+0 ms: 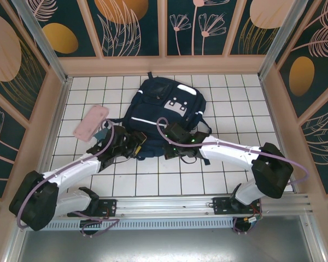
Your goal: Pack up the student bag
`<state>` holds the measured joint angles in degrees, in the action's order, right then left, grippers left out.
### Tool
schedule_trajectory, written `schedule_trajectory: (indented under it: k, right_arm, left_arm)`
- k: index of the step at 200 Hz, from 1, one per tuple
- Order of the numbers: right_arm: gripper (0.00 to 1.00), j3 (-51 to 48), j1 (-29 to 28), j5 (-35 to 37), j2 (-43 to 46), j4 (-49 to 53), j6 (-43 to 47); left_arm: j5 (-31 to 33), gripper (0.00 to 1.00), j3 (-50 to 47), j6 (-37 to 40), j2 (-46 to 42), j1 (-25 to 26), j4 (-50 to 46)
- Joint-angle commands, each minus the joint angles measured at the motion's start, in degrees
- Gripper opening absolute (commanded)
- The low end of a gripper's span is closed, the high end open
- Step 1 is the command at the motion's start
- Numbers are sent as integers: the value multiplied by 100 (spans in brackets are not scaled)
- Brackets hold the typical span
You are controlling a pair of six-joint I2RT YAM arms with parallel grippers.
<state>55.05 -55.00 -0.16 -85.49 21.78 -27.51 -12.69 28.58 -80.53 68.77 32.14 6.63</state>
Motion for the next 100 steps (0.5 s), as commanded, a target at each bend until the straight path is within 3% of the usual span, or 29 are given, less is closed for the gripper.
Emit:
schedule_trajectory:
  k: [1, 34, 70, 100]
  right_arm:
    - [0, 169, -105, -164, 68, -329, 50]
    - [0, 104, -149, 77, 93, -69, 158]
    - [0, 17, -143, 910, 16, 566, 373]
    - [0, -42, -92, 1180, 120, 725, 384]
  left_arm:
    - [-45, 55, 49, -201, 241, -6, 480]
    - [324, 47, 82, -193, 448, -10, 301]
    - [736, 33, -34, -174, 573, -6, 189]
    - [917, 14, -80, -88, 614, -6, 52]
